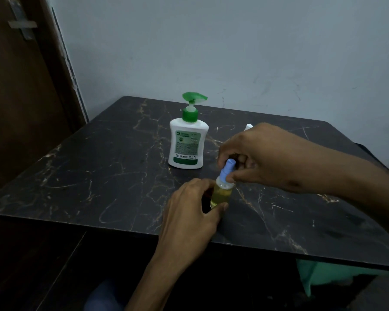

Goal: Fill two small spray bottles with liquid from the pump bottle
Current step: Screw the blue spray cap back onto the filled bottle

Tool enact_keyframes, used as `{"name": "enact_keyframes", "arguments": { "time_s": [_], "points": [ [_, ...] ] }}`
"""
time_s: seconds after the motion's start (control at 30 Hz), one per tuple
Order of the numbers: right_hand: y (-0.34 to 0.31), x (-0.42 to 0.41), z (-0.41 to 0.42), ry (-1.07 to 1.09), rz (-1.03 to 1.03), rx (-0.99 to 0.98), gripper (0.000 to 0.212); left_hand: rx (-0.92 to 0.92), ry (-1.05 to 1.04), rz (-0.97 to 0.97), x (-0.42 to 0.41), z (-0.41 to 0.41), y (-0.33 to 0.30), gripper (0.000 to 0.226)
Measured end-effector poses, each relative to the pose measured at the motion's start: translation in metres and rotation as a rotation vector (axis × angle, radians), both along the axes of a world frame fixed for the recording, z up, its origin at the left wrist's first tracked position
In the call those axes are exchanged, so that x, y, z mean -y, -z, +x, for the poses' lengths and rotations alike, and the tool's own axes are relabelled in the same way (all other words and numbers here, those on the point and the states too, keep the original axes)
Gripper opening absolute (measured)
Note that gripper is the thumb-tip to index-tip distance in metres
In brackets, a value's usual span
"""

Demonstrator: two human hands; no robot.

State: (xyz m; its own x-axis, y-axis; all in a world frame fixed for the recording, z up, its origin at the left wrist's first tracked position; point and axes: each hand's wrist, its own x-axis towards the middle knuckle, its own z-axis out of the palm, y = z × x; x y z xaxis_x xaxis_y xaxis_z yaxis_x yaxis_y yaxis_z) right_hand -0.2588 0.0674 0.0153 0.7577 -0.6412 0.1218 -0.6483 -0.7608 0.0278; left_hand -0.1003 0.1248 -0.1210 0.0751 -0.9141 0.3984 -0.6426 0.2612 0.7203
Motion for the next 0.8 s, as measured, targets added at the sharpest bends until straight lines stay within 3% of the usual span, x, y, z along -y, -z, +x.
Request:
{"name": "enact_keyframes", "arguments": {
  "time_s": [0.3, 0.47, 0.8],
  "points": [
    [0.0093, 0.0051, -0.0023, 0.019, -0.088, 0.005, 0.036, -0.01, 0.004, 0.001, 0.0011, -0.0006, 0.0002, 0.029],
    [0.0026, -0.0007, -0.0005, -0.014, 0.009, 0.026, 0.019, -0.006, -0.002, 0.011, 0.0008, 0.0003, 0.0006, 0.024],
    [0.0059, 0.0021, 0.0021, 0.013, 0.08, 0.027, 0.012, -0.013, 0.007, 0.022, 0.001, 0.0002, -0.0002, 0.025]
  ]
}}
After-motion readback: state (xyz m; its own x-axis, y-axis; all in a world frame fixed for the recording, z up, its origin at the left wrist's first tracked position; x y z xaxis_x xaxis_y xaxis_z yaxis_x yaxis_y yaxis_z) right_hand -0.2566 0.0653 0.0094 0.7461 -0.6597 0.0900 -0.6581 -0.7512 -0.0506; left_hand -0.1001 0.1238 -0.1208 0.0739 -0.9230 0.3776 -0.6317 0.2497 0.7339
